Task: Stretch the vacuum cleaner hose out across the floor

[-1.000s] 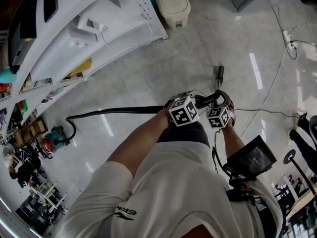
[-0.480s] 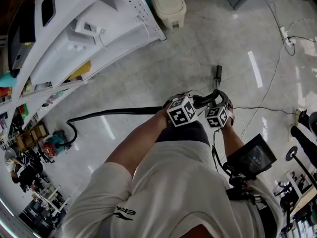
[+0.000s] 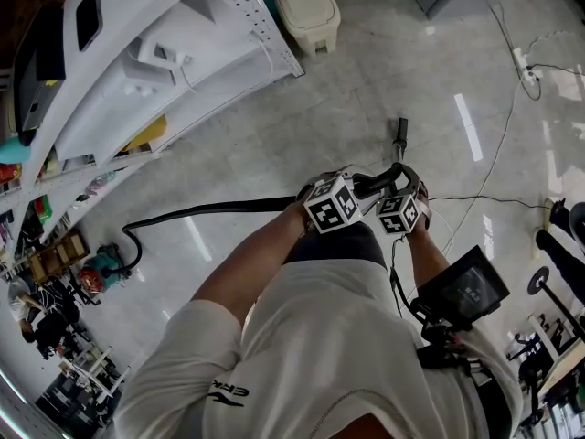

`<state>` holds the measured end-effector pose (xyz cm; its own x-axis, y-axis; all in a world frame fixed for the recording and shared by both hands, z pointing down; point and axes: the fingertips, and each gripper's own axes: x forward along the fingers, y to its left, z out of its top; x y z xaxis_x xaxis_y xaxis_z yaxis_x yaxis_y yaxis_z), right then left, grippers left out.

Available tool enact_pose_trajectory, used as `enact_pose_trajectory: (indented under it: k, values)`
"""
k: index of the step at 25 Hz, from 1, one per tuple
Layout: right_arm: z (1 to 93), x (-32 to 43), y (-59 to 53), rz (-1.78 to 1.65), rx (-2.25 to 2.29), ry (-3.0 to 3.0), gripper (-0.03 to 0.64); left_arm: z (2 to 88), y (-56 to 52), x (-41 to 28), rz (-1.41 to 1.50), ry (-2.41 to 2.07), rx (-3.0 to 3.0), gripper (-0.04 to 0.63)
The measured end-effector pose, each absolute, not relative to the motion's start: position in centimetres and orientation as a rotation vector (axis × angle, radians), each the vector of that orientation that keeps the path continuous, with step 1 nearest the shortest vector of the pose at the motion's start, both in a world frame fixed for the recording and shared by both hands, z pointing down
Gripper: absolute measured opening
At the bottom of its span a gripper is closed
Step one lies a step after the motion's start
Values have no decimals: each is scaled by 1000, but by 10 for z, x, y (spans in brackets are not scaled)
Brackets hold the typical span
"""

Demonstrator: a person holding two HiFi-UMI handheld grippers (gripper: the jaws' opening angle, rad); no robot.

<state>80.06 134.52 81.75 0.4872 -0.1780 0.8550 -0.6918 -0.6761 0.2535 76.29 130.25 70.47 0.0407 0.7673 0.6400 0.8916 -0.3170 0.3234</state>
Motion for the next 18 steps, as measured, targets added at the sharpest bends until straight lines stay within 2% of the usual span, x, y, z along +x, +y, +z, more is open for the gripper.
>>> enact_pose_trajectory:
  k: [18]
  values:
    - [813,808,1338,1126,2144,-715,164,699,1295,770,-1121,-1722,-2146,106]
